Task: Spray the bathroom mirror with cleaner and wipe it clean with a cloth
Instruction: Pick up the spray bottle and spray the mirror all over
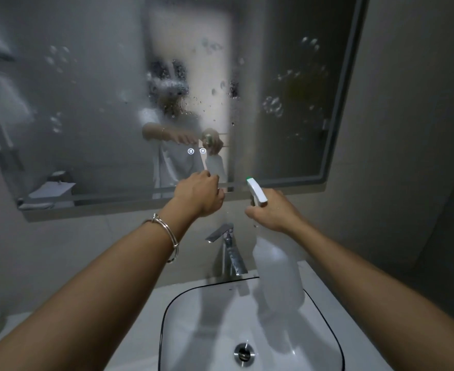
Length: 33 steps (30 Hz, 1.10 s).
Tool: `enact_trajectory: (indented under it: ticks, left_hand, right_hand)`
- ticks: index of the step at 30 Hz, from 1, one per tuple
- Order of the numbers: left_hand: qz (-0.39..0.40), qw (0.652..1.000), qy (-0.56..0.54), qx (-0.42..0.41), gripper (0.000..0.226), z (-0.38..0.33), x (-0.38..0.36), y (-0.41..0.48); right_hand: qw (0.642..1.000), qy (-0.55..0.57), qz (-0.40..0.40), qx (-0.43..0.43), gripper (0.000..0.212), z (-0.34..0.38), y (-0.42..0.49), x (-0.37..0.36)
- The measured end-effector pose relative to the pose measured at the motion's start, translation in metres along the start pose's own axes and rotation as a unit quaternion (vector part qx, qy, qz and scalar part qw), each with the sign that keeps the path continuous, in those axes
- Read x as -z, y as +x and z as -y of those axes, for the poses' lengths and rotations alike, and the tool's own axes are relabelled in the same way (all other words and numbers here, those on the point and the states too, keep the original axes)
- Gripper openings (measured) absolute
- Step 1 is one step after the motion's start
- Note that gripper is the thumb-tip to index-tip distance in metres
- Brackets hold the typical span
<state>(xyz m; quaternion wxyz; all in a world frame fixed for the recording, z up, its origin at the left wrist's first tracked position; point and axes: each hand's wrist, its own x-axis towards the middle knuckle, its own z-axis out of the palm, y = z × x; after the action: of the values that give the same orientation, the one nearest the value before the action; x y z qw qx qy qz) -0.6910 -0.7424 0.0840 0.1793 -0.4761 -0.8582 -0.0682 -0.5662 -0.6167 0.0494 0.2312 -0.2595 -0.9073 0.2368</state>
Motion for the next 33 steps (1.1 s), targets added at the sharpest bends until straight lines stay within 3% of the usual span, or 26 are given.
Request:
enact_trajectory:
  ticks: [3, 10, 33]
  left_hand:
    - [-0.005, 1.0, -0.009, 0.004, 0.039, 0.016, 0.004, -0.011]
    - [0.0, 0.999, -0.01, 0.052, 0.044, 0.064, 0.011, -0.041]
    - [-0.004, 0.987, 0.008, 0.16, 0.046, 0.181, 0.036, -0.135]
  right_hand:
    - [1.0, 0.026, 0.01, 0.003, 0.016, 0.019, -0.004, -0.012]
    - [0.999, -0.036, -0.007, 0.025, 0.016, 0.064, -0.007, -0.038]
    - [0.996, 0.019, 0.005, 0.085, 0.023, 0.174, -0.016, -0.119]
